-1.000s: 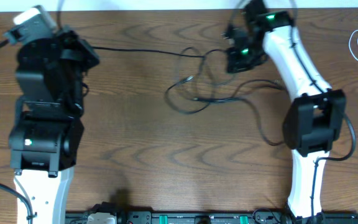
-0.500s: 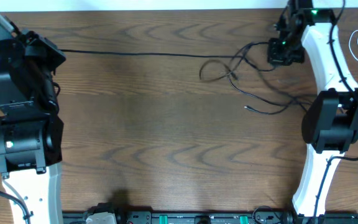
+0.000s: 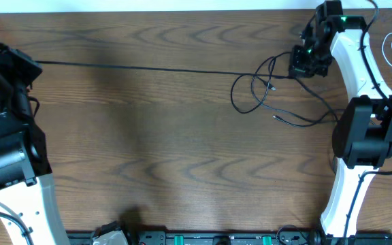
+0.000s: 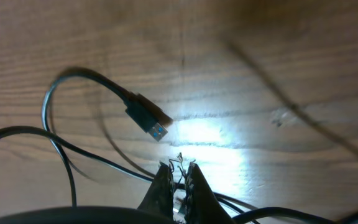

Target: Untangle cables

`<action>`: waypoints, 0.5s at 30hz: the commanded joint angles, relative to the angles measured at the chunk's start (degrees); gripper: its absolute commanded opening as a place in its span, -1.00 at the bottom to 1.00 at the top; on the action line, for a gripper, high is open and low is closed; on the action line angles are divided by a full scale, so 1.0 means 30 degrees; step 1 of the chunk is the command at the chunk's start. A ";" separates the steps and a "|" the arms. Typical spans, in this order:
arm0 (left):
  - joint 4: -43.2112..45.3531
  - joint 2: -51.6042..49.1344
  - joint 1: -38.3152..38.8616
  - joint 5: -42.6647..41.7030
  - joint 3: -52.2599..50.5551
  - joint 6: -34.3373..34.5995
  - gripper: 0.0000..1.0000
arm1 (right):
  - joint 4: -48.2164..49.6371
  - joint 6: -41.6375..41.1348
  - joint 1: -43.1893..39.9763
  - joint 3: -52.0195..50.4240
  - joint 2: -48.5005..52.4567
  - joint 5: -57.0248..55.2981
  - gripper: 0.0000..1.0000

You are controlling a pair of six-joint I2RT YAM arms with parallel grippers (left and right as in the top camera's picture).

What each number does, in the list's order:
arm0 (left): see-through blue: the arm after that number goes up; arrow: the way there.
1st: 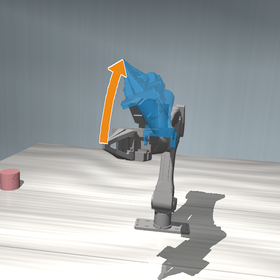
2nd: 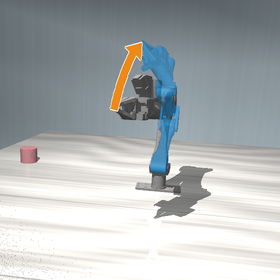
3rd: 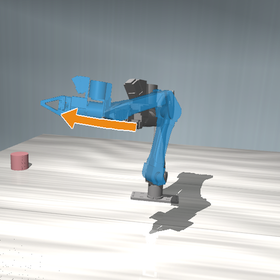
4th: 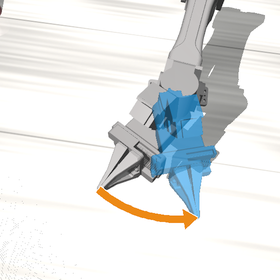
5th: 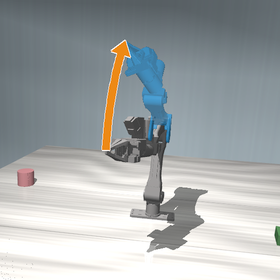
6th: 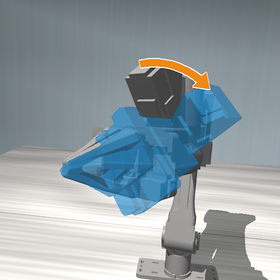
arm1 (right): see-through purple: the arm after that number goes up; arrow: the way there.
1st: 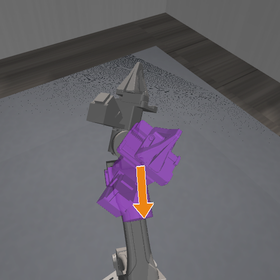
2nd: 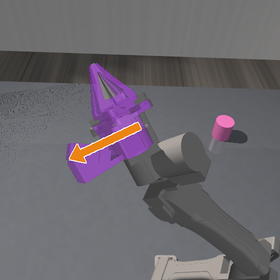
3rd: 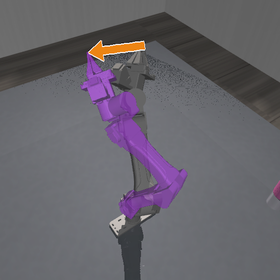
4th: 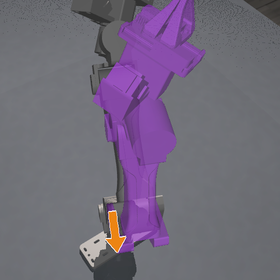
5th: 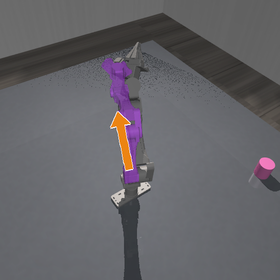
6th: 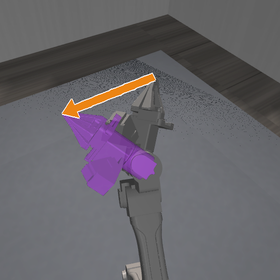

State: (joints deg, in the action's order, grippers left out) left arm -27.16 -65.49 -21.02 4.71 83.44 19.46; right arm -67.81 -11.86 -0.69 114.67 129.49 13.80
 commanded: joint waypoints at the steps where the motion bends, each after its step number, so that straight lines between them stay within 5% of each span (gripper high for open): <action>1: 0.1319 0.0342 -0.2616 0.4386 0.0663 -0.0685 -0.85 | 0.0525 -0.0182 -0.2419 -0.1100 0.0277 -0.5756 -0.98; 6: 0.1282 -0.0044 -0.2965 0.3585 0.0663 -0.0685 -0.85 | 0.0721 0.0408 -0.2900 -0.1494 0.0277 -0.2922 -0.98; 15: -0.2186 -0.0933 -0.2929 -0.2834 0.0663 -0.0685 -0.81 | 0.0692 0.5093 -0.1872 -0.1486 -0.0007 0.4189 -0.98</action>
State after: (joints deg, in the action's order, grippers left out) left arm -33.06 -67.57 -27.46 -3.57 82.96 19.18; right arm -66.24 -4.10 -4.38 110.93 129.34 26.33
